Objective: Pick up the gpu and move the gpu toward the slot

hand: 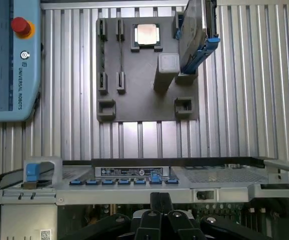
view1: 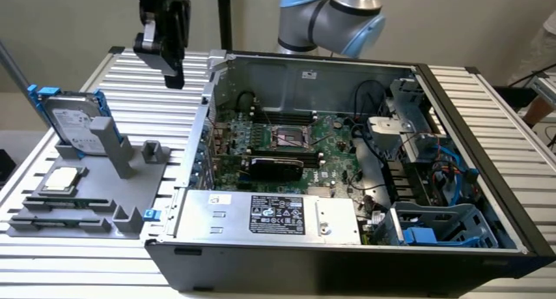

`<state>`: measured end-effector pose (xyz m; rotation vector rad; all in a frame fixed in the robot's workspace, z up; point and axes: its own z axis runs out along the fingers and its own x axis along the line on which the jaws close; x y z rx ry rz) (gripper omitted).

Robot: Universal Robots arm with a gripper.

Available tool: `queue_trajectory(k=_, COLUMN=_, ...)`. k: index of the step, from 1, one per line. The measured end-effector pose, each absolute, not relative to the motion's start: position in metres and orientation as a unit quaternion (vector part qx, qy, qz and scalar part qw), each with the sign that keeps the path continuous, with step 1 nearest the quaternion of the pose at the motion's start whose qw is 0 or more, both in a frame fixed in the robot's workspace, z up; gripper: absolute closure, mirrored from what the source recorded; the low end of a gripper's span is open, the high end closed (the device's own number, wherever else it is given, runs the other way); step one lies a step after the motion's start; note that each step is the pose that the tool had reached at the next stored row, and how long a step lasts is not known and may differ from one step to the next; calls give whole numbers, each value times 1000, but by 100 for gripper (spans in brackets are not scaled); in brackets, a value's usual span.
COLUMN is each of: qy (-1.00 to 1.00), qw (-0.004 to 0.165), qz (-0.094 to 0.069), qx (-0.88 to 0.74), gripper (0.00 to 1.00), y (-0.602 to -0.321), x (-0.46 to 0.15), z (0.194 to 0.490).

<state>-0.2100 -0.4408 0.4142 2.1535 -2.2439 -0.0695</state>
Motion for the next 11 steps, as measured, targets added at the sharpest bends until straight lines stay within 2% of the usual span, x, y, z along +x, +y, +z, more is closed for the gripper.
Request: queue_trajectory(k=11, qy=-721, qw=6, qz=-14, qx=692, gripper=89, y=-441, x=-260, z=415)
